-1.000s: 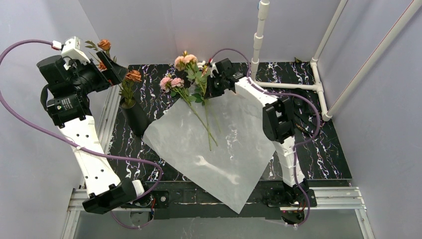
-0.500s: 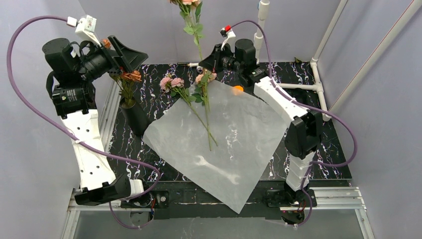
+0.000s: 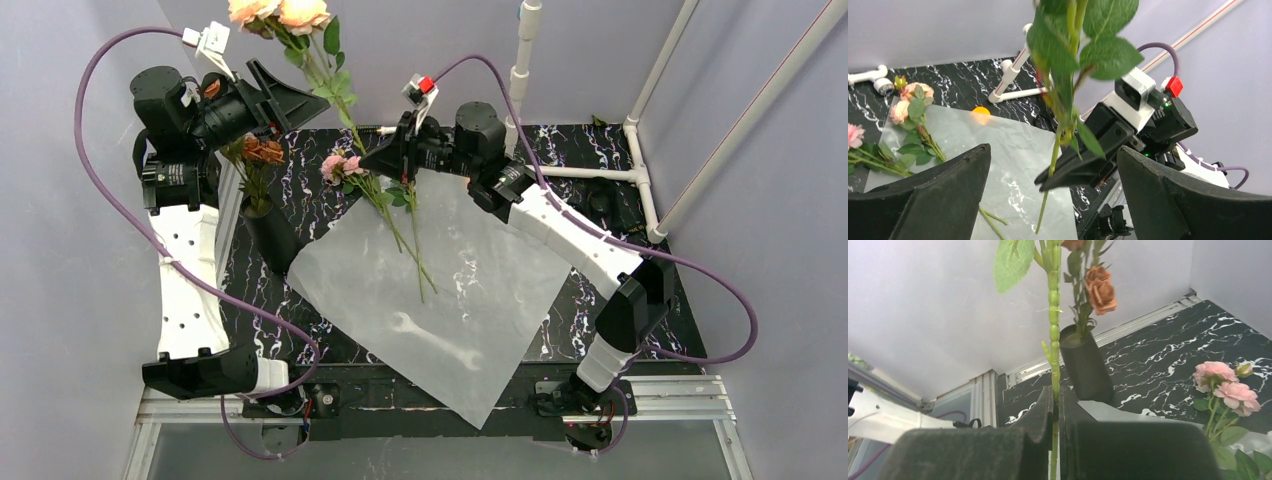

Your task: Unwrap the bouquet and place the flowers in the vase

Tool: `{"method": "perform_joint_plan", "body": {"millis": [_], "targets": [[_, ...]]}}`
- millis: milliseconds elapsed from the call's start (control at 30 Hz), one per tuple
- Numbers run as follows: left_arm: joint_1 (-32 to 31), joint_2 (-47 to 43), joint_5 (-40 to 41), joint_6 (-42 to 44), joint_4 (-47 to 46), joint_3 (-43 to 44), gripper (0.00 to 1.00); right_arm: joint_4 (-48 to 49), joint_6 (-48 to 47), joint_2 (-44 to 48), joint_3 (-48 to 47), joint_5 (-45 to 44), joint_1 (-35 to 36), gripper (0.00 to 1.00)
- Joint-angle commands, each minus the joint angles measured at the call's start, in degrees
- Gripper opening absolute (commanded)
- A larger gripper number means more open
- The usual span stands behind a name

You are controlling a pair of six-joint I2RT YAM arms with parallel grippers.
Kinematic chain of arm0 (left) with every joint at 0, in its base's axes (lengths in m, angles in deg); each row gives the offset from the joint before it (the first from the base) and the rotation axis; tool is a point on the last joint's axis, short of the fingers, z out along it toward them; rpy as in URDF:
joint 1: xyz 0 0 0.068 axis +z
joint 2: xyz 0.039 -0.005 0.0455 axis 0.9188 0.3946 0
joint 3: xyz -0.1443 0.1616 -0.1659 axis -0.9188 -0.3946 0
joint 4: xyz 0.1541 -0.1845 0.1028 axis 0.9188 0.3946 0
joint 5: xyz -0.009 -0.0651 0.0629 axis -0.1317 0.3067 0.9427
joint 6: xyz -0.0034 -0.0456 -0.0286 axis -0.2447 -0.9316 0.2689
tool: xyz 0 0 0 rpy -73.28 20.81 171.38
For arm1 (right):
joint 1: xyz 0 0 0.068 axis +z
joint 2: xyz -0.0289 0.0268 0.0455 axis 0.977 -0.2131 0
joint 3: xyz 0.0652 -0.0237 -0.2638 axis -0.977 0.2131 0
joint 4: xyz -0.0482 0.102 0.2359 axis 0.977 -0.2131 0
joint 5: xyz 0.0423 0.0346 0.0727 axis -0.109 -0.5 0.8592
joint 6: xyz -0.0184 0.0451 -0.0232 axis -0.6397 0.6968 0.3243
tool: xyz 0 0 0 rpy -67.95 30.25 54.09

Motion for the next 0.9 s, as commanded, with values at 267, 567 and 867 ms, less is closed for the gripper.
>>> {"method": "perform_joint_plan", "body": {"millis": [267, 567, 867], "targets": [[-1.83, -2.69, 4.86, 0.52, -4.18, -1.11, 0.38, 0.12, -10.02, 6.68, 5.11, 4.37, 4.51, 0.01], [-0.50, -7.04, 11.93, 5.71, -0.04, -1.49, 0.00, -2.36, -12.80, 7.68, 6.29, 2.34, 5.89, 0.39], [16.75, -20.78, 21.15, 7.82, 11.03, -5.06, 0.00, -6.20, -15.79, 7.93, 8.64, -1.13, 5.89, 0.81]]}}
